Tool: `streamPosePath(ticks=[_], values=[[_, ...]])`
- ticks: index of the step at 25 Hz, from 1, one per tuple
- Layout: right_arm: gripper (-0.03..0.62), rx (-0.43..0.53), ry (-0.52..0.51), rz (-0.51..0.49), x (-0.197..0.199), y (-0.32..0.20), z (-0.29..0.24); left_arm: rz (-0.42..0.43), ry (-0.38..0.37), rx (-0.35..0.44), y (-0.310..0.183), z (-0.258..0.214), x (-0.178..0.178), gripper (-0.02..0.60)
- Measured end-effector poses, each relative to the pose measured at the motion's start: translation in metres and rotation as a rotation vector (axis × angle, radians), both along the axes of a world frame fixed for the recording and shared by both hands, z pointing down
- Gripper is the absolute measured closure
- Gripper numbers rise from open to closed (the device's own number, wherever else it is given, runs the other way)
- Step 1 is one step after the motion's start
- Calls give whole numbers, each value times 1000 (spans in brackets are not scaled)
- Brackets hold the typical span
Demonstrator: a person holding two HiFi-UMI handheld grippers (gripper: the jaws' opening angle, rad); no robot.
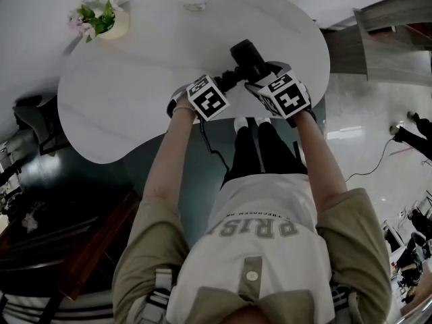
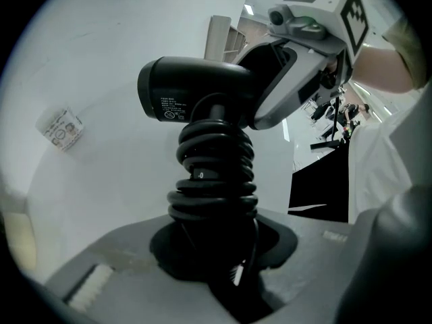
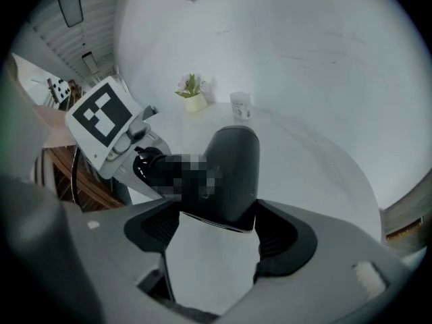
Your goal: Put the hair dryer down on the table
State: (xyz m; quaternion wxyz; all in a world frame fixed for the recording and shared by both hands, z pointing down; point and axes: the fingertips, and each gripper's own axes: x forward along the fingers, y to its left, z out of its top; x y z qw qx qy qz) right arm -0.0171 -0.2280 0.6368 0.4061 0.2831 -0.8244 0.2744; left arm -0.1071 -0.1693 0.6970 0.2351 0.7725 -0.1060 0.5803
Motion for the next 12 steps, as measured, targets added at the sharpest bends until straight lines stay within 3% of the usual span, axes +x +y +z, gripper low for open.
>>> streamPosePath(ticks=[12], values=[[244, -89, 29, 20, 8, 1, 13, 17, -80, -32, -1, 3, 2, 443]])
